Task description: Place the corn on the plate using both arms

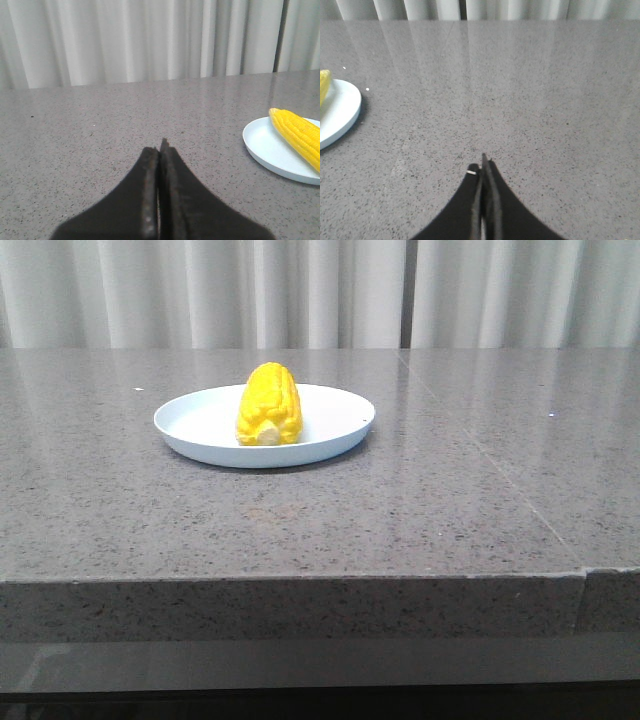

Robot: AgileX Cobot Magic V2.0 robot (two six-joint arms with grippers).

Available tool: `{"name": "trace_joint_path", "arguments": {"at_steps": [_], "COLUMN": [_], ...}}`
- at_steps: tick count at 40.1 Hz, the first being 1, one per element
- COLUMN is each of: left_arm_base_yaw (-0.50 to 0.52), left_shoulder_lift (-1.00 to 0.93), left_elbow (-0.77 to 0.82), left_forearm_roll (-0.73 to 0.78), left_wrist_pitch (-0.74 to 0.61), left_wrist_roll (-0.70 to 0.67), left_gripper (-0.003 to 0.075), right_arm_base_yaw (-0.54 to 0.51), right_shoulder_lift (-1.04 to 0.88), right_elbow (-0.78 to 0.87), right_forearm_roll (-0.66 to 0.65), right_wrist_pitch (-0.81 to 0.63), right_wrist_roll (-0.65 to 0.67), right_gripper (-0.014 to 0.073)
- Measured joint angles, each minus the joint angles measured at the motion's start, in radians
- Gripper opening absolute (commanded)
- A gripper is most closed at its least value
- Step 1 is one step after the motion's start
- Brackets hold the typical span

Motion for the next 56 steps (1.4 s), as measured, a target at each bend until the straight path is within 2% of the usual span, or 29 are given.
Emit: {"name": "trace_joint_path", "arguments": {"at_steps": [11, 56], "left_arm_base_yaw": [0.0, 0.003], "left_shoulder_lift": [0.0, -0.004], "left_elbow": [0.0, 0.001], "left_forearm_roll": [0.0, -0.004], "left_wrist_pitch": [0.0, 0.0], "left_wrist_roll": [0.0, 0.005], "left_gripper": [-0.002, -0.002], "right_arm_base_yaw": [0.0, 0.0], "right_shoulder_lift": [-0.22, -0.225], "right_elbow": [0.074, 0.085], "right_forearm_roll": [-0.002, -0.002], "right_wrist_pitch": [0.0, 0.002], "right_wrist_roll": [0.0, 0.0], "right_gripper": [-0.009, -0.009]}}
